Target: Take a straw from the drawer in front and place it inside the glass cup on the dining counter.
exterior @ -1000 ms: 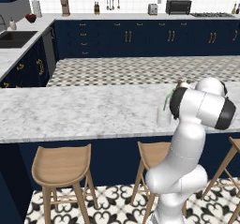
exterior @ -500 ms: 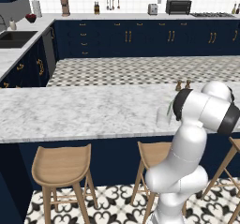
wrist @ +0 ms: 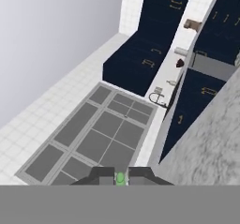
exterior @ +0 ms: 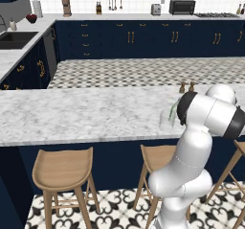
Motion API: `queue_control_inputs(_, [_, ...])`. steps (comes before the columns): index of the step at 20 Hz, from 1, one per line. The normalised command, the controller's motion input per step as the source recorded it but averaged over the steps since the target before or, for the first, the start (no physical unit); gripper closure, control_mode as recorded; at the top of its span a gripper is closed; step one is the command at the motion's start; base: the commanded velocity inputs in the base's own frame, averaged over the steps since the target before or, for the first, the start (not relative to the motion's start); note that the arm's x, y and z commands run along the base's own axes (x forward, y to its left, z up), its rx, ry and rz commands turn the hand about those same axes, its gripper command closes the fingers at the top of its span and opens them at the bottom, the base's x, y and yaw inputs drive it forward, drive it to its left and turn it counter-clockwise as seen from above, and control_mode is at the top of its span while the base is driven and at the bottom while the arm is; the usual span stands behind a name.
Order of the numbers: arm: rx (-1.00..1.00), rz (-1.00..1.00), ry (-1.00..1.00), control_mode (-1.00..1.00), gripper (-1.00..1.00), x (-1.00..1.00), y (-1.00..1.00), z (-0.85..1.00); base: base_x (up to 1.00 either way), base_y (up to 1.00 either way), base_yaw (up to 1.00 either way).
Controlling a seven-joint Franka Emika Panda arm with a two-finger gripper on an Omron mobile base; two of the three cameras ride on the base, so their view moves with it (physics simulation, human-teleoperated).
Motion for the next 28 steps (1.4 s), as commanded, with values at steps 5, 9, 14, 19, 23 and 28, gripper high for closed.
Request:
queue_control_inputs(5, [0.00,0.00,0.09,-1.00,1.00,0.00,0.04,-0.11,0.00,0.00,0.00])
queue_control_inputs(9, [0.00,0.00,0.07,-1.00,1.00,0.00,0.00,-0.11,0.00,0.00,0.00])
queue_control_inputs(14, [0.00,0.00,0.04,-1.00,-1.00,0.00,0.04,-0.08,0.00,0.00,0.00])
queue_control_inputs(19, [0.00,0.00,0.00,-1.00,-1.00,0.00,0.01,0.00,0.00,0.00,0.00])
queue_control_inputs(23, [0.00,0.00,0.00,-1.00,-1.00,0.00,0.00,-0.01,0.00,0.00,0.00])
queue_control_inputs(28, [0.00,0.00,-0.02,-1.00,-1.00,0.00,-0.05,-0.04,0.00,0.00,0.00])
